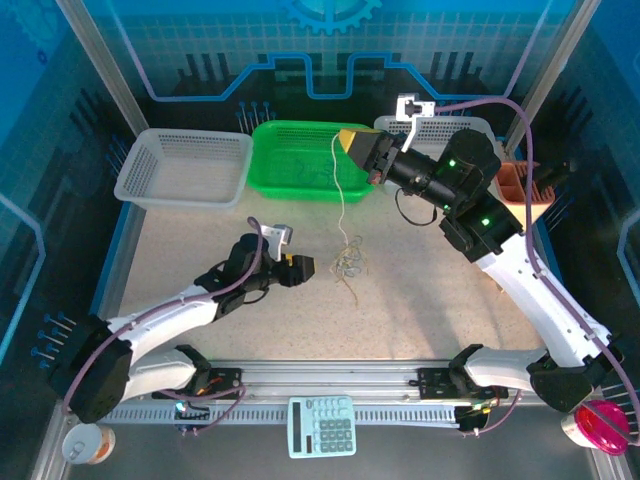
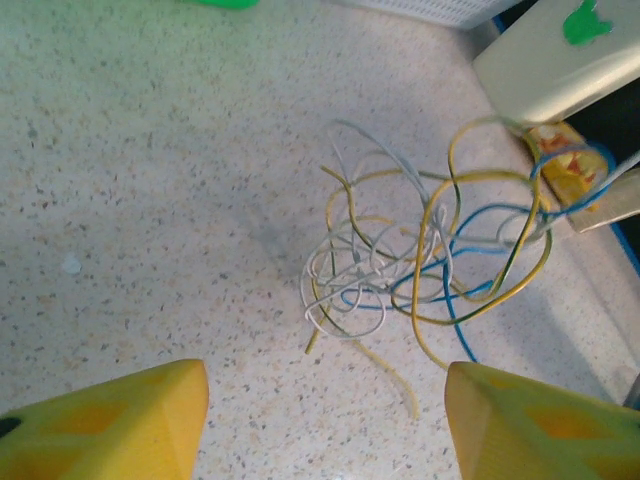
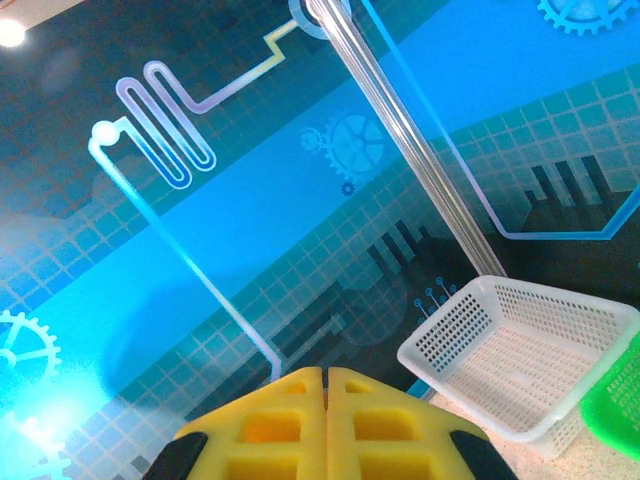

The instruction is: Untangle the cables

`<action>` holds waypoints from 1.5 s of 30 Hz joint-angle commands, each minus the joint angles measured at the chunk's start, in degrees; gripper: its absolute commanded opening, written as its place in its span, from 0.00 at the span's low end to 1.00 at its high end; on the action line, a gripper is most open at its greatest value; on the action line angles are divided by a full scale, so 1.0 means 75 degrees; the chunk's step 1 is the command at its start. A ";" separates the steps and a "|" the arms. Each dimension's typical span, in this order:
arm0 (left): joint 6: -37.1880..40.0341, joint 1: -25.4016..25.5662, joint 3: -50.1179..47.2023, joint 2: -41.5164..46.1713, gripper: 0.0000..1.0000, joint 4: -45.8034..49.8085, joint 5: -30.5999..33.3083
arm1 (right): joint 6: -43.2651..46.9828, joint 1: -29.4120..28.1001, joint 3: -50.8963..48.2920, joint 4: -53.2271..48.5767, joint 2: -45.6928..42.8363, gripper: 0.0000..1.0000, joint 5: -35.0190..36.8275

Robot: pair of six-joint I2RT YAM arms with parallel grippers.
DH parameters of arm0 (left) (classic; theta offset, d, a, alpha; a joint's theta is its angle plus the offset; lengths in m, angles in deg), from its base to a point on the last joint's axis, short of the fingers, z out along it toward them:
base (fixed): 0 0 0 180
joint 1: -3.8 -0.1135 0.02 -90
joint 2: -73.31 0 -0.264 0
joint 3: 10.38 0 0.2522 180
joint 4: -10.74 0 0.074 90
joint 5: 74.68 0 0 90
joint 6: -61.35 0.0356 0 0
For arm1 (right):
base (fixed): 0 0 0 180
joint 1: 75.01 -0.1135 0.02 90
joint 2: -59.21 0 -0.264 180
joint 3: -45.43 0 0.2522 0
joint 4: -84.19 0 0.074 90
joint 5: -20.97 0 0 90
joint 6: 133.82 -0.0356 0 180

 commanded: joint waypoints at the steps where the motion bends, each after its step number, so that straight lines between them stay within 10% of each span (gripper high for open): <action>1: 0.0342 0.0068 0.0181 0.0299 0.68 -0.0106 0.0072 | -0.0132 0.0051 0.0070 0.0277 -0.0185 0.00 -0.0162; 14: 0.0781 0.0515 0.1301 -0.0789 0.70 -0.1050 -0.0936 | -0.0148 -0.0231 0.0296 0.0215 0.0257 0.00 -0.0214; 35: 0.0657 0.0683 0.0531 -0.1646 0.32 -0.1510 0.0670 | 0.0282 0.0047 0.2921 -0.0658 0.0920 0.00 -0.0483; 45: 0.0614 0.0687 0.0459 -0.1491 0.33 -0.1502 0.0612 | -0.0053 0.0768 0.3568 -0.0531 0.1028 0.00 -0.0573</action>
